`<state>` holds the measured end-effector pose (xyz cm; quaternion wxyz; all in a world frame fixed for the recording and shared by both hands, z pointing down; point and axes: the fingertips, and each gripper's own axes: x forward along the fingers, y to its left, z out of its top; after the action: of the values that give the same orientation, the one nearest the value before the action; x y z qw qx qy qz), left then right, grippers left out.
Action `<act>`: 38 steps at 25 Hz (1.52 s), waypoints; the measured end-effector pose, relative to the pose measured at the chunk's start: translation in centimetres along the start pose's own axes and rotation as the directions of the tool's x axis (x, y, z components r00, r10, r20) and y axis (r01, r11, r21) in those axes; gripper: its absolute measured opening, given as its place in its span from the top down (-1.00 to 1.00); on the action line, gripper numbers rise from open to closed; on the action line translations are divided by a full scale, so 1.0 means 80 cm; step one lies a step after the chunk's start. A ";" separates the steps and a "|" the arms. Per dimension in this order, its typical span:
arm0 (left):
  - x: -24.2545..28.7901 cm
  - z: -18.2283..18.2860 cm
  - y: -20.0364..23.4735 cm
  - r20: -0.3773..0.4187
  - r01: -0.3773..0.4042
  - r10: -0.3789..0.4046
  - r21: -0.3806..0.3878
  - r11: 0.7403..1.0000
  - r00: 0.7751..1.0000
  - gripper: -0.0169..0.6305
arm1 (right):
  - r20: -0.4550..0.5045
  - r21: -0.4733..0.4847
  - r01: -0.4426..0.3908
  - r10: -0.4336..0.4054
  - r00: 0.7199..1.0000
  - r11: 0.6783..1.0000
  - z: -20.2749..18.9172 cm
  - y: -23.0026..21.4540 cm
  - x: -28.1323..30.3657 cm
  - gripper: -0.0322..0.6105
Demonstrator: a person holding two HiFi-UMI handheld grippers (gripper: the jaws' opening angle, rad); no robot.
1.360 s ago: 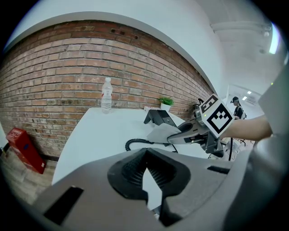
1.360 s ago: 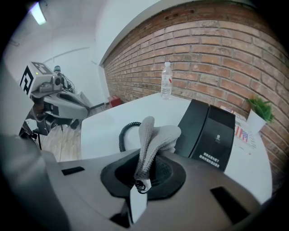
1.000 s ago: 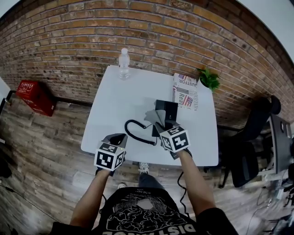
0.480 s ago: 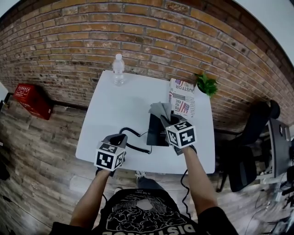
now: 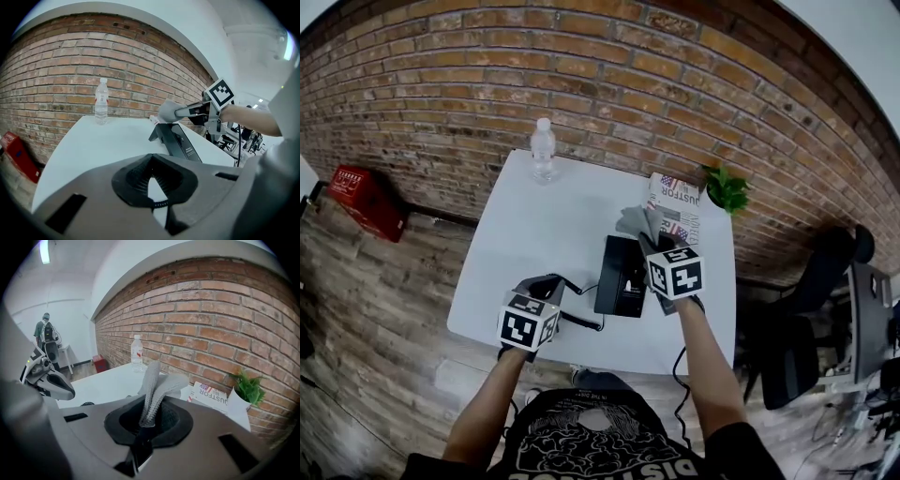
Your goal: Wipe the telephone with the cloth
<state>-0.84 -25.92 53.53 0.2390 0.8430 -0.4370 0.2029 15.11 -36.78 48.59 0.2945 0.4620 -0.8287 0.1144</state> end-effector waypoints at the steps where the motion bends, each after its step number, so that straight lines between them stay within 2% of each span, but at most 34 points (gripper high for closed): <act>1: 0.002 0.001 0.002 0.001 -0.003 0.003 -0.003 1.000 1.000 0.93 | -0.002 0.005 0.001 -0.001 1.000 1.000 0.000 -0.003 0.003 0.87; 9: 0.017 0.005 0.011 -0.004 -0.013 0.013 -0.026 1.000 1.000 0.93 | -0.085 -0.030 -0.089 0.086 0.993 0.996 -0.012 0.009 0.032 0.87; 15: 0.015 -0.003 0.025 -0.009 -0.035 0.034 -0.050 0.998 0.999 0.93 | -0.126 -0.010 -0.158 0.155 0.980 0.987 -0.017 0.024 0.046 0.87; 38: -0.008 -0.013 0.064 -0.004 -0.103 0.103 -0.092 0.990 0.995 0.93 | -0.129 -0.048 -0.243 0.235 0.963 0.969 0.004 0.066 0.079 0.87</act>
<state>-5.55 -27.51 55.15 0.2667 0.8075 -0.4889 0.1945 8.06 -38.42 52.55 0.3434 0.3410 -0.8620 0.1509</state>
